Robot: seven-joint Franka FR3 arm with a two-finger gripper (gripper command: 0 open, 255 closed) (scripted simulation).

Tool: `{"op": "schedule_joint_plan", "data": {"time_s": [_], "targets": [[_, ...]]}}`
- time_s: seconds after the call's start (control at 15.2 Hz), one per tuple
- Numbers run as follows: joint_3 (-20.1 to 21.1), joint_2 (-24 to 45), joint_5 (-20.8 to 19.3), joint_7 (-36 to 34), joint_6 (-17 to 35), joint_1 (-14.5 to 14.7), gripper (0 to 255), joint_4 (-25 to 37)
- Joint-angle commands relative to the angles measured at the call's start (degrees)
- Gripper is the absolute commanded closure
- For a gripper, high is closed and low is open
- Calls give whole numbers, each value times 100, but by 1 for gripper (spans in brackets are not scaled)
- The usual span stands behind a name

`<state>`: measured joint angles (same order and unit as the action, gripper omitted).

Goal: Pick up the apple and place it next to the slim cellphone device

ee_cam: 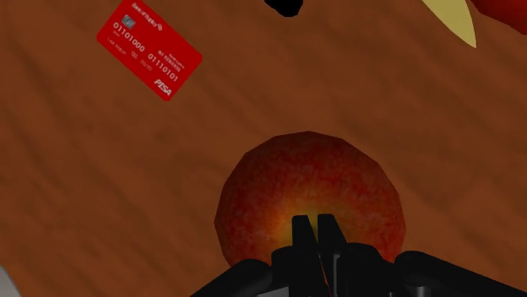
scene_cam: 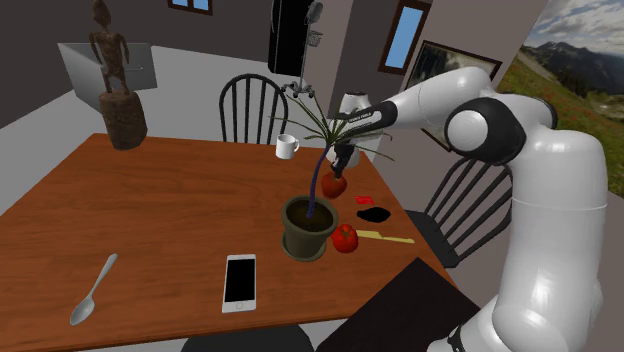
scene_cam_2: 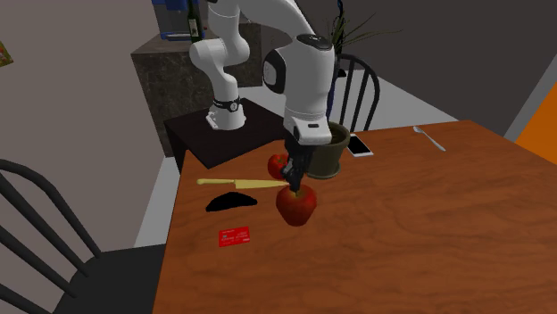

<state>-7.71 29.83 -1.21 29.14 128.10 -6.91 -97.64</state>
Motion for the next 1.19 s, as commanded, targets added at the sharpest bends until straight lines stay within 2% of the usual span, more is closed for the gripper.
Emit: {"op": "schedule_joint_plan", "data": {"time_s": [0.0, 1.12], "targets": [[-5, -78, -6, 7, -115, 2, 255, 38], [-37, -621, -51, 44, -1186, 26, 255, 569]]}}
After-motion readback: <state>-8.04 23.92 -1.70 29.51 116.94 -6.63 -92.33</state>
